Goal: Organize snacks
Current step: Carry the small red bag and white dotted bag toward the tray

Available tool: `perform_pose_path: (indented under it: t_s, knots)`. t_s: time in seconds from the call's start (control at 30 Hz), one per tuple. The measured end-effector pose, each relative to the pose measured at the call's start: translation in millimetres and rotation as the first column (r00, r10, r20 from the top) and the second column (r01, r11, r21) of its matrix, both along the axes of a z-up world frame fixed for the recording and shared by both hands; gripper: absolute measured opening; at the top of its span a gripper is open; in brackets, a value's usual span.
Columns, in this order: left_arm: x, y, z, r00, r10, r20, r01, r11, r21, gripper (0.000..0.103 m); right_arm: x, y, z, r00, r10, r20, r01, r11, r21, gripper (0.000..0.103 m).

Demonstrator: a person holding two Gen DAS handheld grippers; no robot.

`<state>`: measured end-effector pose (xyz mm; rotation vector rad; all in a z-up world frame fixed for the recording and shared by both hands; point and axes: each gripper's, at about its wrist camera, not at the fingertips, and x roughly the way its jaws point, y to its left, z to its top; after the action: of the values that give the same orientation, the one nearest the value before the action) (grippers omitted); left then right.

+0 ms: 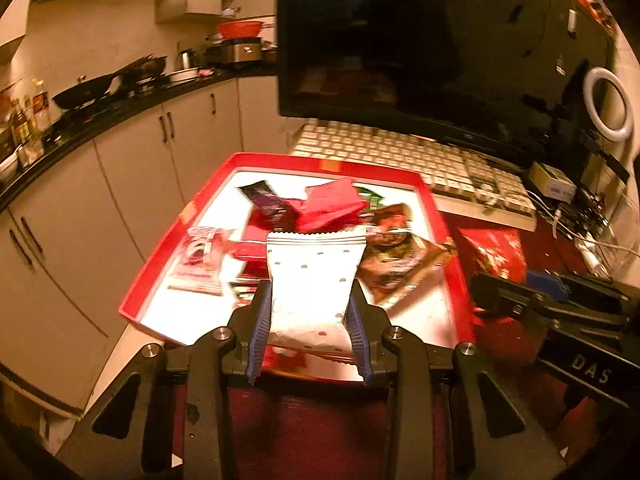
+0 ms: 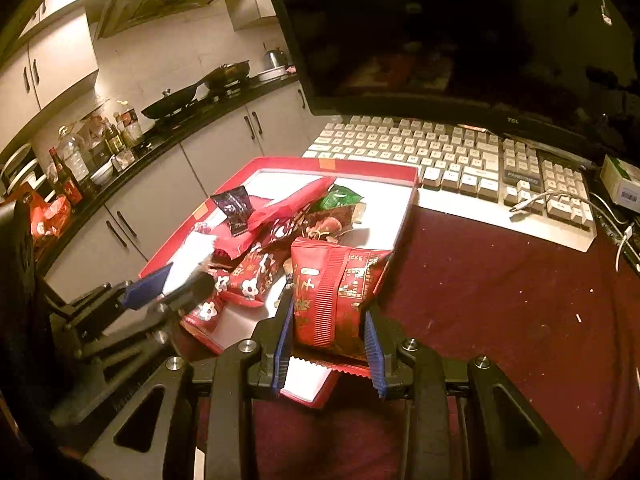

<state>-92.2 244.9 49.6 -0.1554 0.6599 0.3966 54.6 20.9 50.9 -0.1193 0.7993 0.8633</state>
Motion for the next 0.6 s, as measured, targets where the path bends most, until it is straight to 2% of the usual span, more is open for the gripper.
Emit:
perform_pose_path:
  t_s: [0.23, 0.43, 0.6]
  knots:
    - [-8, 27, -4, 0.998, 0.066, -0.003, -0.066, 0.998, -0.007, 0.034, -1, 10, -6, 1.000, 0.023, -0.012, -0.023, 1.000, -0.010, 0.033]
    - [-8, 39, -10, 0.997, 0.078, -0.021, -0.079, 0.997, -0.021, 0.034, -4, 29, -9, 0.998, 0.061, -0.011, -0.061, 0.998, -0.025, 0.033]
    - [-16, 50, 2, 0.995, 0.101, -0.013, -0.101, 0.995, -0.005, 0.034, 0, 58, 5, 0.994, 0.105, 0.018, -0.105, 0.994, -0.008, 0.033]
